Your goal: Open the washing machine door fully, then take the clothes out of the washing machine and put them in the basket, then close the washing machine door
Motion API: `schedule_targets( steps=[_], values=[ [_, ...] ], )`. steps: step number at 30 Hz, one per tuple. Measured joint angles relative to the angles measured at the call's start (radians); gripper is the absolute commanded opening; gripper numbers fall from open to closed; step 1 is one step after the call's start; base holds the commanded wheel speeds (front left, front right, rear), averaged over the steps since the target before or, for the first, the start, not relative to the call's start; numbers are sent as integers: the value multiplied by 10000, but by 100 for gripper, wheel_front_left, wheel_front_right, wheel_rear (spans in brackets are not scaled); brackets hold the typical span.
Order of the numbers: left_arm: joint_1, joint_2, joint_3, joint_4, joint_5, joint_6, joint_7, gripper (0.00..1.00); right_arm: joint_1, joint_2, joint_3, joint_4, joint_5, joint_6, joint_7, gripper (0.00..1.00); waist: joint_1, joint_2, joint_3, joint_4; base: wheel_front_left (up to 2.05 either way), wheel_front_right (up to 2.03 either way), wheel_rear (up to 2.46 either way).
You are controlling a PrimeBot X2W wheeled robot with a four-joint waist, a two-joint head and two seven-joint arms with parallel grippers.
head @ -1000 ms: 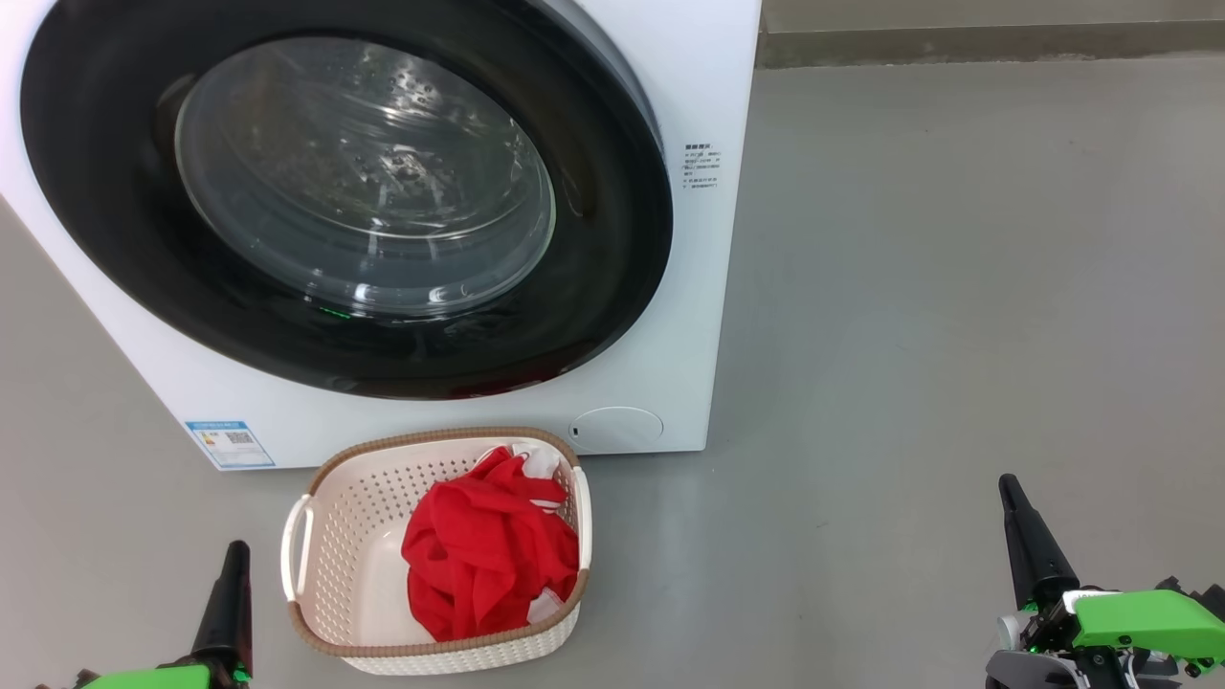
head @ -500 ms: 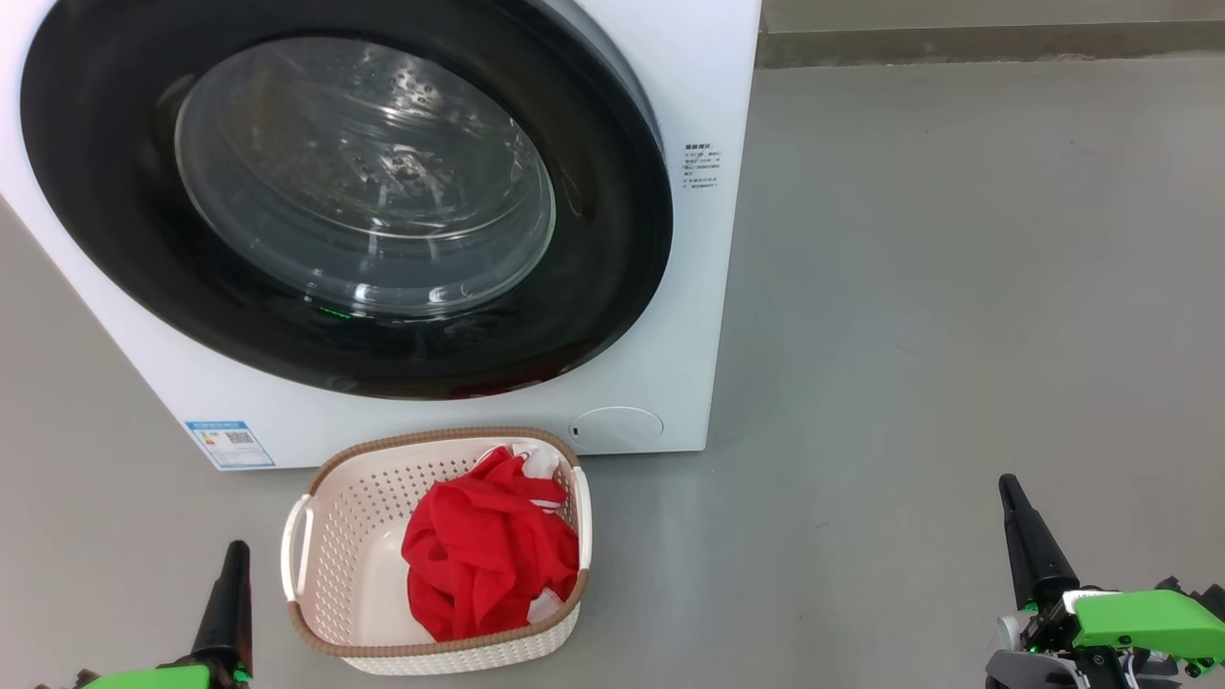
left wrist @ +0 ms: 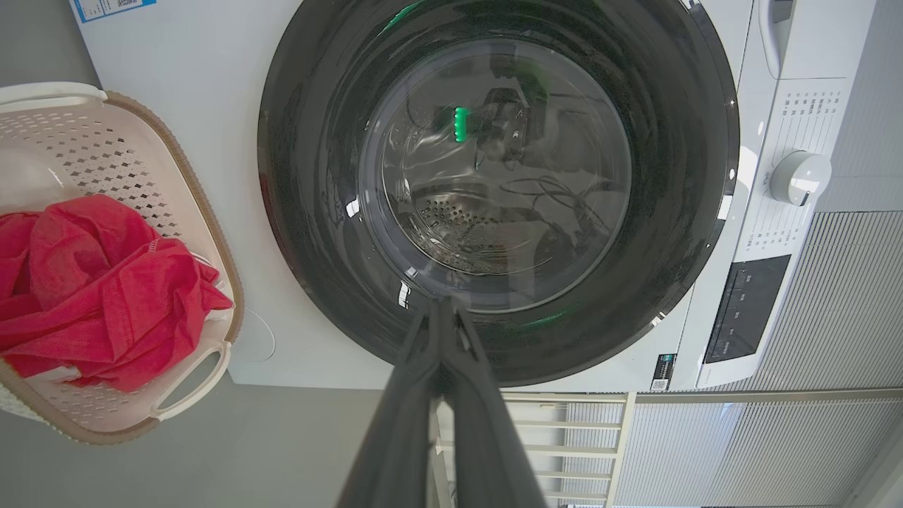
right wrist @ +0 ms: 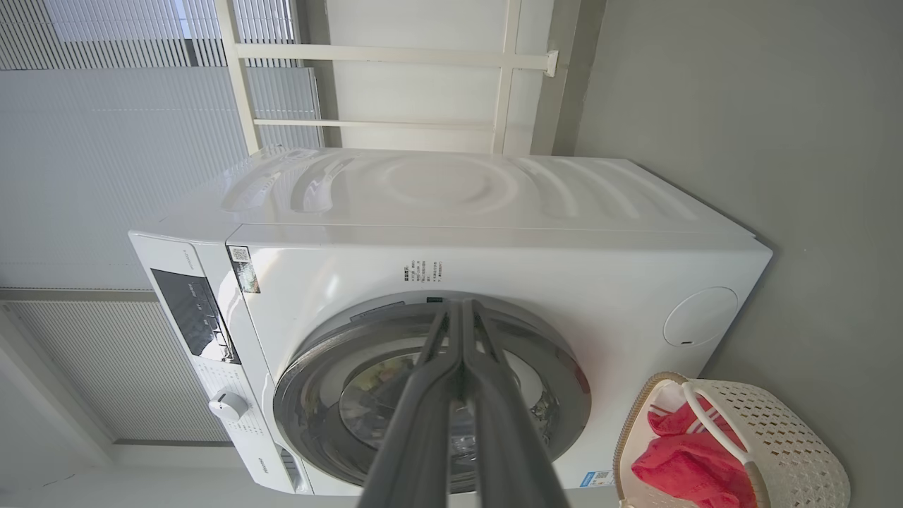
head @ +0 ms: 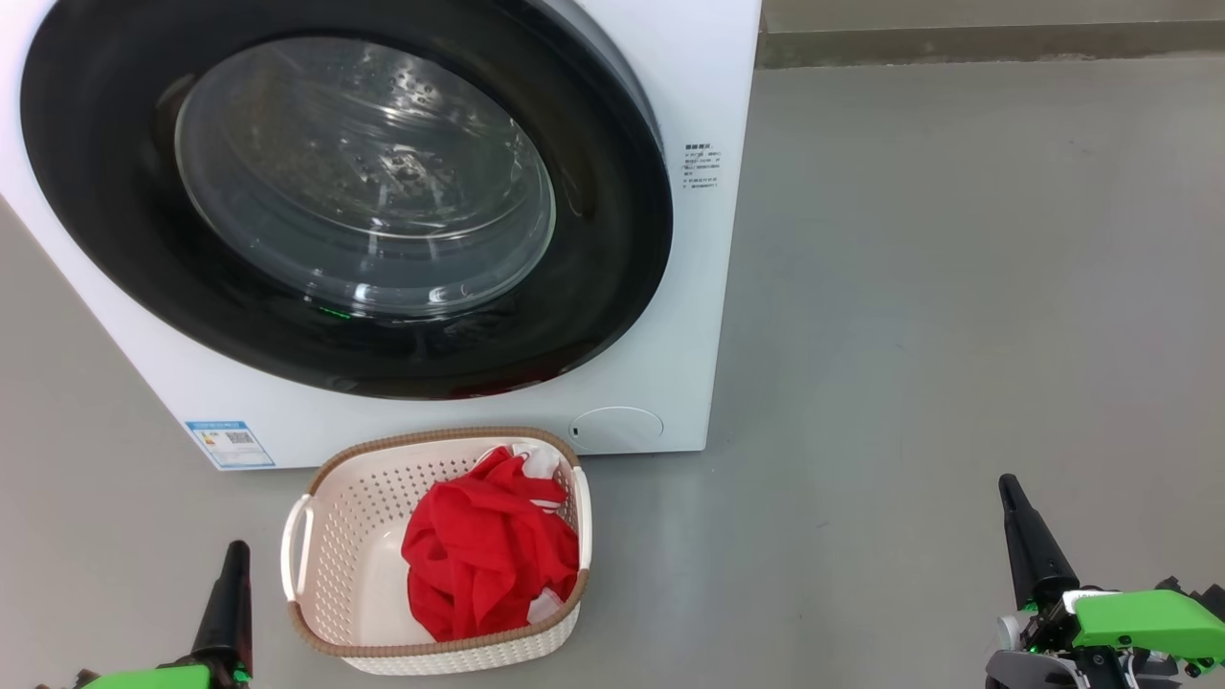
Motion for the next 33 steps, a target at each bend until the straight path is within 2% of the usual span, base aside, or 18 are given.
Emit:
schedule_targets(
  steps=[33],
  values=[
    [0,0,0,0,0,0,0,0,0,0,0,0,0,0,0,0,0,0,0,0,0,0,0]
  ],
)
